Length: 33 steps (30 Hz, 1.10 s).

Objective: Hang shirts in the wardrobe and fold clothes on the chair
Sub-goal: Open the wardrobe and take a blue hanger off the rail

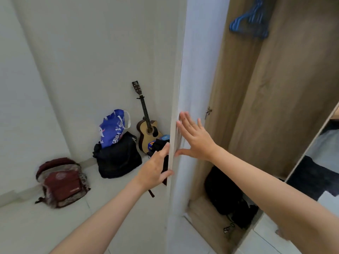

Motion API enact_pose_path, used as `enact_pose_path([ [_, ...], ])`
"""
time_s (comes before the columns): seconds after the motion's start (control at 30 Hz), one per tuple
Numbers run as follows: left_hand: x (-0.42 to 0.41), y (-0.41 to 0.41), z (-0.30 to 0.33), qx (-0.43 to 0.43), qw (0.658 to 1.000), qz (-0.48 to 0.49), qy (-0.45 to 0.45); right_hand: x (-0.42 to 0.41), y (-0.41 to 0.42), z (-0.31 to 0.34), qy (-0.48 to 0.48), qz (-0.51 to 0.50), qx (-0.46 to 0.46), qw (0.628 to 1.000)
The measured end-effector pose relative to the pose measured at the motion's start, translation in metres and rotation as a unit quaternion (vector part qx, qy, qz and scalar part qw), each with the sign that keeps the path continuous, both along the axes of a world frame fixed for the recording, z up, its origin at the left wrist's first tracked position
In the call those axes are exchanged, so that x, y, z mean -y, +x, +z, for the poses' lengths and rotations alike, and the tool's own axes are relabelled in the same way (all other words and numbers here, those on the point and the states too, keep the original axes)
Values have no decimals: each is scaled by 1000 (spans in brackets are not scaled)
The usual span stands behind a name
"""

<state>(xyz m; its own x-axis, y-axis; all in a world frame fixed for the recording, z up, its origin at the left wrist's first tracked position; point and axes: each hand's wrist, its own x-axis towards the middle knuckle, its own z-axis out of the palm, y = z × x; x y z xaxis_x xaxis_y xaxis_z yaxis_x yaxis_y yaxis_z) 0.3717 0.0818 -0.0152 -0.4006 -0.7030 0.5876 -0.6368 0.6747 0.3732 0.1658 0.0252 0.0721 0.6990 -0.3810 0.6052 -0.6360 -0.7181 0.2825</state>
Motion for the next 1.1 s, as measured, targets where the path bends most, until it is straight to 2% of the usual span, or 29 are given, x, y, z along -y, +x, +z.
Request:
enact_pose_path([
  [0.17, 16, 39, 11, 8, 999, 40, -4, 38, 55, -4, 31, 22, 2, 999],
  [0.27, 34, 60, 8, 22, 998, 63, -3, 65, 82, -7, -4, 44, 11, 999],
  [0.57, 93, 102, 10, -17, 982, 184, 38, 163, 111, -22, -142, 64, 2, 988],
  [0.77, 129, 115, 21, -21, 968, 241, 64, 213, 126, -29, -172, 64, 10, 983],
  [0.9, 148, 110, 29, 45, 953, 299, 18, 231, 136, -33, -194, 65, 28, 978],
  [1.0, 155, 109, 38, 130, 925, 357, -27, 236, 136, -34, -190, 56, 70, 978],
  [1.1, 155, 113, 44, 208, 896, 391, -28, 236, 134, -34, -173, 35, 91, 980],
])
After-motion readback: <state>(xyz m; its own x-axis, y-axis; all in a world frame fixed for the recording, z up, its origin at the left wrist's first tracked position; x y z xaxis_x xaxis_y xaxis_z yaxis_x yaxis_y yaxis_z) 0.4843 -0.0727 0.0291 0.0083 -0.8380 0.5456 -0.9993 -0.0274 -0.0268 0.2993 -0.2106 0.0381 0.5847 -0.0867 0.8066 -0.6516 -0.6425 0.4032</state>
